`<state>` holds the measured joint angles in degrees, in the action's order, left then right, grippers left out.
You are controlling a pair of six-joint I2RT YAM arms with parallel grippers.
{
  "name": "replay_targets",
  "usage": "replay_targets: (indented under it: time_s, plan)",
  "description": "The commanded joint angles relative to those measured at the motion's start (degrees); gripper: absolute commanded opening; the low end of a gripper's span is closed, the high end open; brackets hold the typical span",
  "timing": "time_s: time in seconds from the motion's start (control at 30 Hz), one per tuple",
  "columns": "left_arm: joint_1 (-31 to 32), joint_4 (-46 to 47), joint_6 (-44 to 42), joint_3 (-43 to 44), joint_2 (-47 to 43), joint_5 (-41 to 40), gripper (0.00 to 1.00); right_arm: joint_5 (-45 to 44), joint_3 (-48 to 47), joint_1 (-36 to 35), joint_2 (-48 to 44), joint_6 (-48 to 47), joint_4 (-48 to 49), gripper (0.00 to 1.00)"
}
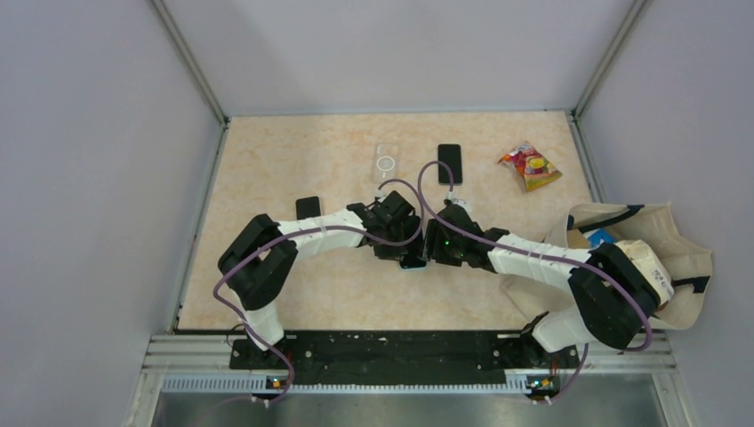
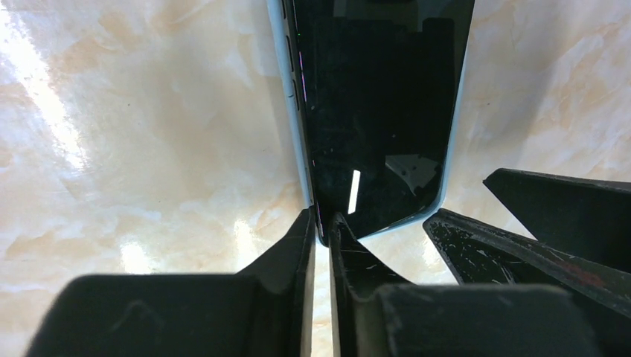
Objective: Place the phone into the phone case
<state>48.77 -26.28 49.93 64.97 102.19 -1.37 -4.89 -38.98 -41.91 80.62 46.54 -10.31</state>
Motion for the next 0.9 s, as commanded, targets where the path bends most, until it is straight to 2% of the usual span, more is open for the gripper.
replay_targets:
  time_s: [0.0,0.1,0.37,0.57,0.73,0.87]
  plan:
    - [1.2,2.6,1.2,1.9,3.2,0.6,0.07,-1.0,-0.4,-0.6,-0.9,-0.6,0.5,0.55]
    - [1.7,2.6,1.9,2.1,4.8,0.5,0.0,-1.2,-0.2,-0.6,-1.0,-0.6,0.5,0.55]
    - [3.1,4.1,4.5,0.8,8.6,0.2,0.0,-1.7,0.0,-0.7,-1.4,-0.6,0.2,0.55]
    - [3.0,1.7,3.1,1.6,4.9,-2.1,0.0,-1.5,-1.4,-0.3,-1.3,-2.4,0.1,0.55]
    - [1.9,-1.3,1.4,3.1,-1.5,-4.6,0.15,1.9,-3.1,-0.3,2.7,-3.5,0.8,0.54]
    - [-1.0,-2.7,1.2,1.9,-6.7,-6.4,0.23,2.9,-3.2,-0.9,4.2,-3.2,3.1,0.55]
